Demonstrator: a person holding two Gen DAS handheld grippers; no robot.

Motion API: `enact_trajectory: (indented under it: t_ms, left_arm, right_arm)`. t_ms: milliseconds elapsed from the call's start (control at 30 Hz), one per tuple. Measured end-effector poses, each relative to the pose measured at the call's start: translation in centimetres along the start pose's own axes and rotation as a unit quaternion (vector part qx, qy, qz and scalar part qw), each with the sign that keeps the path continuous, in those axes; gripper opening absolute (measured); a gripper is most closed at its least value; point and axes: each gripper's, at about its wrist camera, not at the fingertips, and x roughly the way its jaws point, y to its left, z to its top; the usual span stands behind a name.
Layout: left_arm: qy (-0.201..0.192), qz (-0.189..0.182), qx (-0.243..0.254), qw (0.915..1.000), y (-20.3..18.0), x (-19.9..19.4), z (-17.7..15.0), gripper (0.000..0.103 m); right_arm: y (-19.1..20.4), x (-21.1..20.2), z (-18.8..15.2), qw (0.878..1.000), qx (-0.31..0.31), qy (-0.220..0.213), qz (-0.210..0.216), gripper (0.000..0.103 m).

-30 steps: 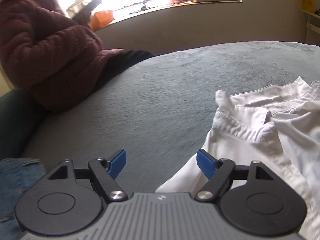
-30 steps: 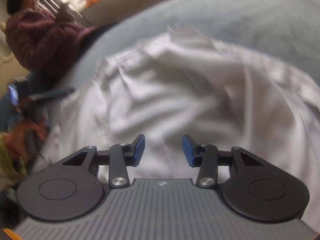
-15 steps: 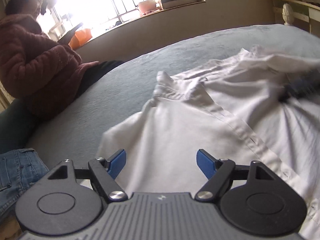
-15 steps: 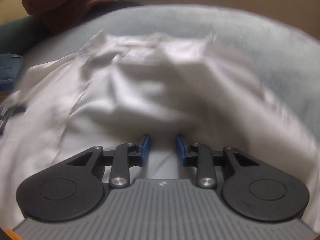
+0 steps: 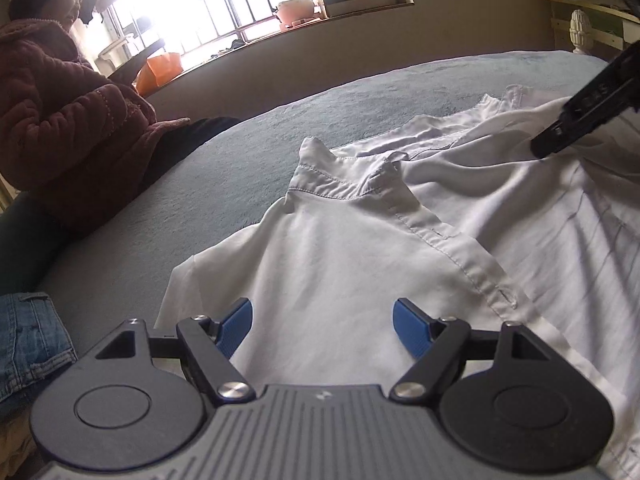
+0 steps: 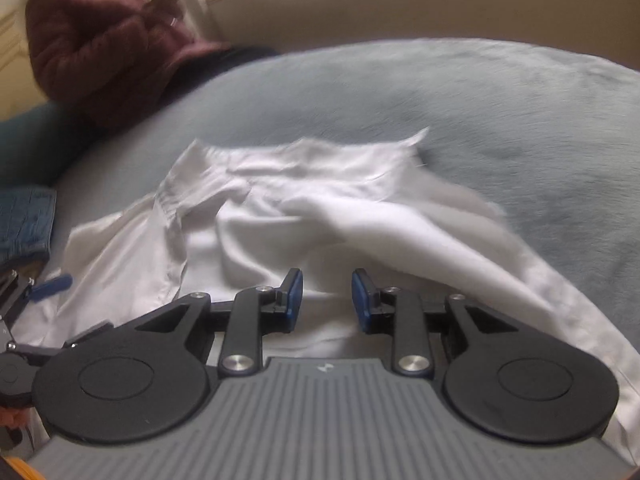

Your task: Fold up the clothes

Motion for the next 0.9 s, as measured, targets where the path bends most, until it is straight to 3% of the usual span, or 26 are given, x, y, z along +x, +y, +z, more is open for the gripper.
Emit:
enact_trajectory:
  t_ms: [233,367,500,633,700,800,900]
  left_arm:
    - [0.012,-0.012,-0.027,0.9995,0.8,1.3,0.1,0.079]
    - [0.017,-0.016,-0.037,0.999,1.2,1.4,0.1,0.079]
    - [0.018,-0.015,-0.039,0.999,1.4,1.1,0.4,0.079]
    - [0.005,-0.013,-0.041,0.9991,1.9,-0.3,1.1,0.079]
    - [-0.003,-0.014,-0.043,0.999,2.3,-1.4,1.1,0.079]
    - [-0.008,-0.022,-0.048,0.9986,2.8,-3.5,0.6,0.079]
    - [-0.005,-0.036,-0.053,0.9979,2.9,-5.8,-0.5,0.079]
  right_arm:
    - [-2.2,6.6,4.6,0.996,0.068,0.001,-0.051,0.021]
    - [-2.1,8.0,6.0,0.994,0.081,0.002,-0.073,0.021]
    - [-2.2,7.3,6.2,0.993,0.096,0.003,-0.069,0.024]
    - [-2.8,3.5,6.0,0.991,0.123,-0.015,-0.047,0.04]
    - [-2.9,0.1,5.2,0.992,0.117,-0.033,-0.039,0.044]
    - [-2.8,-5.7,2.5,0.993,0.107,-0.051,-0.024,0.044]
    - [-2.7,-11.2,-2.4,0.993,0.112,-0.044,0.002,0.044]
